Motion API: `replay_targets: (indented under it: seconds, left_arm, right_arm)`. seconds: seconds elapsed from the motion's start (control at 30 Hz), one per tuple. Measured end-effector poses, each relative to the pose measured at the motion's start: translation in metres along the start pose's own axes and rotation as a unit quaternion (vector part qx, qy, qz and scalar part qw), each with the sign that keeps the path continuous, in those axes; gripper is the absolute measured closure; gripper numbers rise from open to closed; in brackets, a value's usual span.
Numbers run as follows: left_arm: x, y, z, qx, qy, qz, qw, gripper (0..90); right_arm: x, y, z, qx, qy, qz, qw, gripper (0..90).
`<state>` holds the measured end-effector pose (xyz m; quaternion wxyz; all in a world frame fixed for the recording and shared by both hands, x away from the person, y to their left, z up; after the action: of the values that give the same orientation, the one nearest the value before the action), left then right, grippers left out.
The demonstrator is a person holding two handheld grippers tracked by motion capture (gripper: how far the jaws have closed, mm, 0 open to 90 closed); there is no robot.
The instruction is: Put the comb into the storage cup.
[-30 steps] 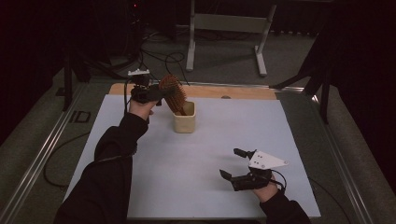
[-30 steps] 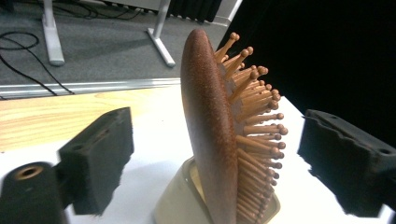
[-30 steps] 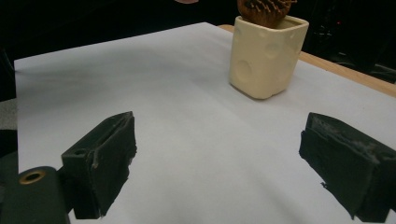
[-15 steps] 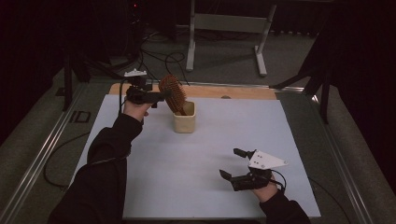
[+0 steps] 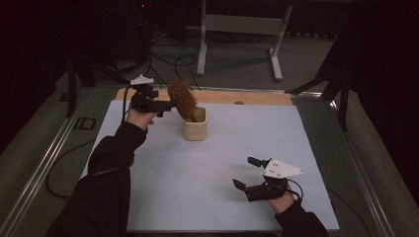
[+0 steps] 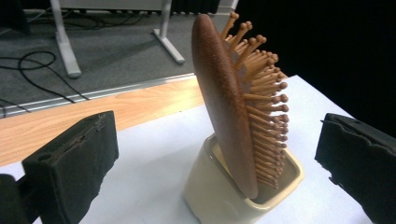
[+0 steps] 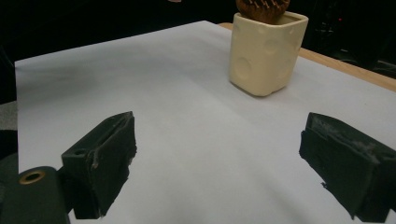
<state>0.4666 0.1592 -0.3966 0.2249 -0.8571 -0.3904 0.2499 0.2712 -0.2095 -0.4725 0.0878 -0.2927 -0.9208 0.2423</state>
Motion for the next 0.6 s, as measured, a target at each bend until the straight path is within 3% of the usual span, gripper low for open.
replay_targets:
  seconds: [0.2,0.6]
  left_arm:
    - [-0.003,-0.006,0.005,0.005,0.039,-0.002,0.9992,0.0]
    - [-0.004,-0.013,0.018,0.010,0.064,0.015,0.9978,0.0]
  right_arm:
    - [-0.002,0.000,0.002,0.000,0.008,-0.002,1.0000,10.3]
    - [-0.002,0.002,0.002,0.004,0.002,0.002,1.0000,10.3]
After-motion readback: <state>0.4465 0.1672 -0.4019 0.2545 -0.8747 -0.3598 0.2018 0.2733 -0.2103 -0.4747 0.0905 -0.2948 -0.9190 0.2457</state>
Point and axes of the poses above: each handheld gripper's, and its own axes: y roughly forward along the jaws, z roughly out of its underside, x roughly to its left, the point moved 2 cm from there along y, roughly forward along the jaws, and after that the axes turned 9 degrees about x, right-handed, at the moved point
